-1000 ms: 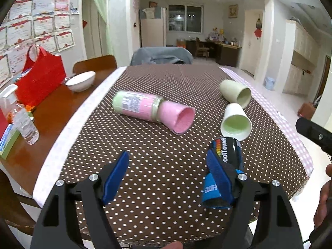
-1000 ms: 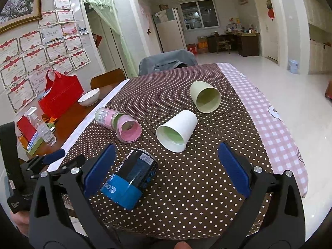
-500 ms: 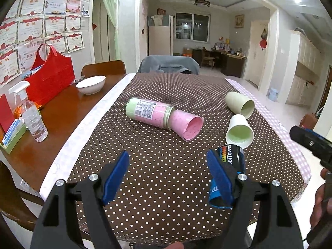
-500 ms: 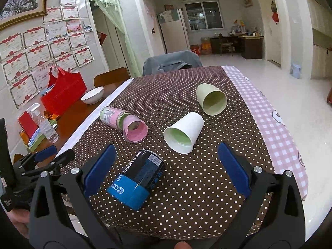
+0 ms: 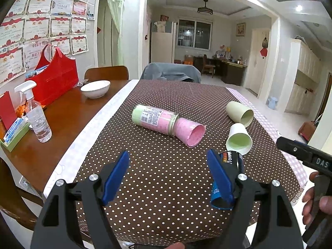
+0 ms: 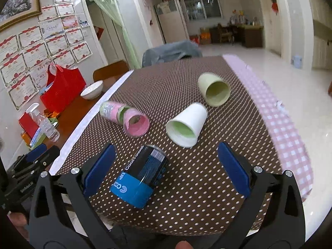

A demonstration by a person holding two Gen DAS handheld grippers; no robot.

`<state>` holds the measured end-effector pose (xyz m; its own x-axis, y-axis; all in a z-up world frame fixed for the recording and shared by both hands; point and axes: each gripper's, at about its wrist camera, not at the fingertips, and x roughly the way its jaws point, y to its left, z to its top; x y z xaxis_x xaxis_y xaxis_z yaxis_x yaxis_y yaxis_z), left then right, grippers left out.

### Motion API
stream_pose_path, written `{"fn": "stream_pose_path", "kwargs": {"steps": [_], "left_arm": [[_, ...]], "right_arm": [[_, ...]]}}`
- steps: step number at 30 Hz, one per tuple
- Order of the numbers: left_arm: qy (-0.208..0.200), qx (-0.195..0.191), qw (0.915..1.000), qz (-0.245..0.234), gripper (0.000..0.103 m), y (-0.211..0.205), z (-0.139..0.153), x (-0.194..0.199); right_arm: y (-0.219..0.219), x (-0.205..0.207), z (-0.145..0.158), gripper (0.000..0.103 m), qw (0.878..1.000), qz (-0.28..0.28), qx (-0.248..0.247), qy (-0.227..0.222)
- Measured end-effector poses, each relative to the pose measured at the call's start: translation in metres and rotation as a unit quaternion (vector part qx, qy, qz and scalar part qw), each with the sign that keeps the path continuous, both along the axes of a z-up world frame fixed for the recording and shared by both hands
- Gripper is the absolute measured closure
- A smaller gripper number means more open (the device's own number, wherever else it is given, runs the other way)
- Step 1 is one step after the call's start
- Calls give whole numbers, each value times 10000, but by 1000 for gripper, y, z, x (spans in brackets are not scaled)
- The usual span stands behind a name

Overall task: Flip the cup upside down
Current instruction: 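Move the right tool to the lying can and grasp it while the left tool withdraws, then lift the can and rotate it lid-up with the right tool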

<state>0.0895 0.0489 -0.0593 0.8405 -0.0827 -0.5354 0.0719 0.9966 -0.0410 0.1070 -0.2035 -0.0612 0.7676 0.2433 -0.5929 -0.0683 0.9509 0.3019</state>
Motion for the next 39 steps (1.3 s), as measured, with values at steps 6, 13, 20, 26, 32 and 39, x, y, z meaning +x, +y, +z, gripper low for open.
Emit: {"fn": "stream_pose_path", "kwargs": {"steps": [6,13,20,26,32,39], "left_arm": [[69,32,10000,43,27,9,-8,8],[63,-79,9999,54,27,24,-12,22],[181,-245,9995,-79,27,32,-21,43],[322,-428,9981,-293,27,34,-31,60],[441,-570,9963,-467,27,36,-39,71],[570,-677,9949,-482,27,41,-48,75]], "right_arm": [[6,23,-14,6,9980,146,168,599],[21,49,-28,6,9914,284,257,1248],[24,77,-48,6,9761,185,714,2045],[25,91,-57,6,9613,22,993,2569],[40,105,-66,6,9498,40,908,2993],[46,122,-81,23,9356,-191,757,3443]]}}
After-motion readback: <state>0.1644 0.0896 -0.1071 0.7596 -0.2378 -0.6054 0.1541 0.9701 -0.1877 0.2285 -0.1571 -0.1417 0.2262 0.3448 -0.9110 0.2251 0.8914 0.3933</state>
